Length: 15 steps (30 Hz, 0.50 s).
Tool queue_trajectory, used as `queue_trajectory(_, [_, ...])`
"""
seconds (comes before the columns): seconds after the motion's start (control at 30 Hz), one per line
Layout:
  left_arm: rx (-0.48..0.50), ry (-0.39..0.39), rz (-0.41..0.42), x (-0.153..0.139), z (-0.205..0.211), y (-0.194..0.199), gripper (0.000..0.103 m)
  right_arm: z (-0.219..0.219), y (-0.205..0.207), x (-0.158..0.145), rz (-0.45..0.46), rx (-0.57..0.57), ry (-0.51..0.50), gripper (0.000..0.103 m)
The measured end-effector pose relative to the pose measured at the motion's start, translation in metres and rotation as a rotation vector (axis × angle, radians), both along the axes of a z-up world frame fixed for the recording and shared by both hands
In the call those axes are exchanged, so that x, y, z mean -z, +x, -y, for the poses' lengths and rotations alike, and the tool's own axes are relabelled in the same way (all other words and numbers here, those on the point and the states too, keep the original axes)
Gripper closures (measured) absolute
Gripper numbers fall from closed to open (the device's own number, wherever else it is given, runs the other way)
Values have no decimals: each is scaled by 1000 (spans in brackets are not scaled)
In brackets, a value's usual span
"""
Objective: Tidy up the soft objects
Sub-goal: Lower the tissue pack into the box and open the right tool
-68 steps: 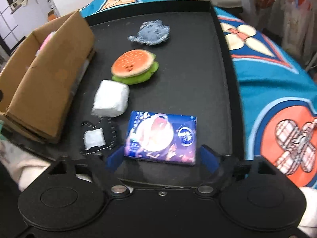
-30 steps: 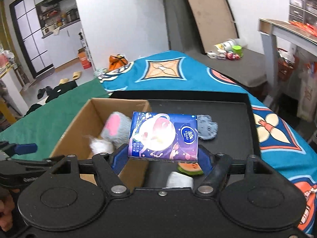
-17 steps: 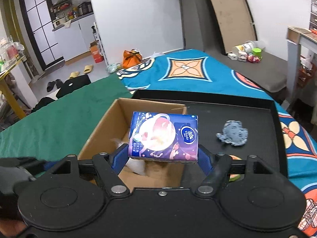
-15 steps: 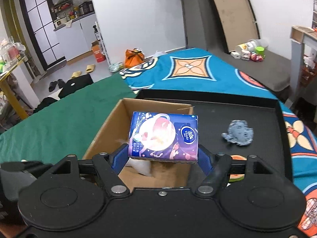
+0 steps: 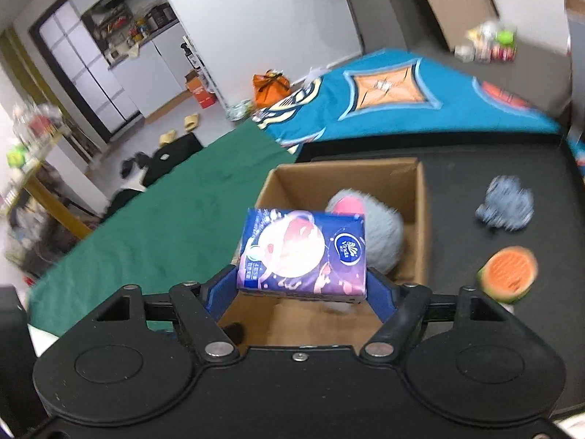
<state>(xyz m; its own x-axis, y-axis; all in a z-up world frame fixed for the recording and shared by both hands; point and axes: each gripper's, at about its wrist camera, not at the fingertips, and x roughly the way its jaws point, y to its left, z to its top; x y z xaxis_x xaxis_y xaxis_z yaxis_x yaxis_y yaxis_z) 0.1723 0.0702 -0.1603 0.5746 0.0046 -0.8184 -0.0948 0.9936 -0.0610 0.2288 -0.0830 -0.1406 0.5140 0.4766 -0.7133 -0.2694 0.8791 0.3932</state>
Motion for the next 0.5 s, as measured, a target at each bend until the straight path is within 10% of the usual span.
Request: queue_trajectory(0.5, [-5,-11,-2,0,-2,0,85,23,-8,-5,-10,-10,37,19])
